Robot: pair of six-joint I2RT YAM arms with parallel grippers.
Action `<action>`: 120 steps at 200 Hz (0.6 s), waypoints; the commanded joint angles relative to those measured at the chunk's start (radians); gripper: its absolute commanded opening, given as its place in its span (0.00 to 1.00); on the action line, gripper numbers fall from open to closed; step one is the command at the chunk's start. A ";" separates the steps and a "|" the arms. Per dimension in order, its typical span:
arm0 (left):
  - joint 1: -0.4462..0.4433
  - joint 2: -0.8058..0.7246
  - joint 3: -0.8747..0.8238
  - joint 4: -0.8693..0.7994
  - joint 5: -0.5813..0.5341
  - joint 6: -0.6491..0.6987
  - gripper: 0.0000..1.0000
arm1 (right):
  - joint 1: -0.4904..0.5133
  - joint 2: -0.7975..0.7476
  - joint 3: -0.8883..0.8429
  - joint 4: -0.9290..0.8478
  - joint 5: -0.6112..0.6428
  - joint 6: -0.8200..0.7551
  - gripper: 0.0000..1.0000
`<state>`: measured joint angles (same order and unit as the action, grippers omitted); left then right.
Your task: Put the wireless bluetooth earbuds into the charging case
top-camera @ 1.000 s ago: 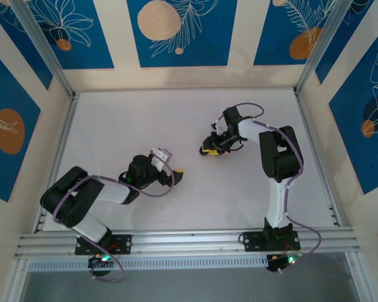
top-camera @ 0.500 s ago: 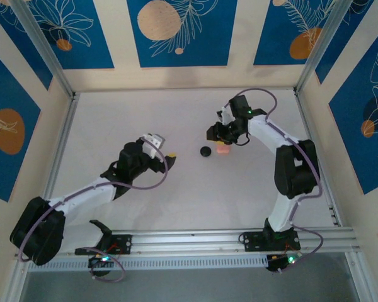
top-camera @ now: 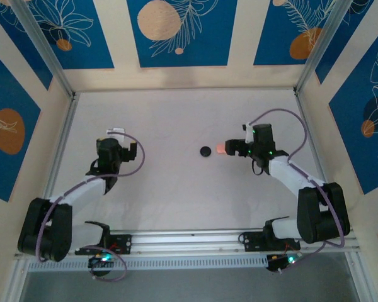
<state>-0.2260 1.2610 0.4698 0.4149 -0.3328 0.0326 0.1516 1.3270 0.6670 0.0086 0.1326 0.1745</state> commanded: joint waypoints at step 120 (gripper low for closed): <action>0.136 0.298 -0.112 0.550 0.087 -0.031 1.00 | -0.187 0.197 -0.249 0.792 -0.184 -0.084 0.99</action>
<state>-0.1036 1.5776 0.3546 0.9588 -0.2878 0.0311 -0.0425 1.5219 0.4183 0.7238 -0.0189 0.1108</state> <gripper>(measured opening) 0.998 0.990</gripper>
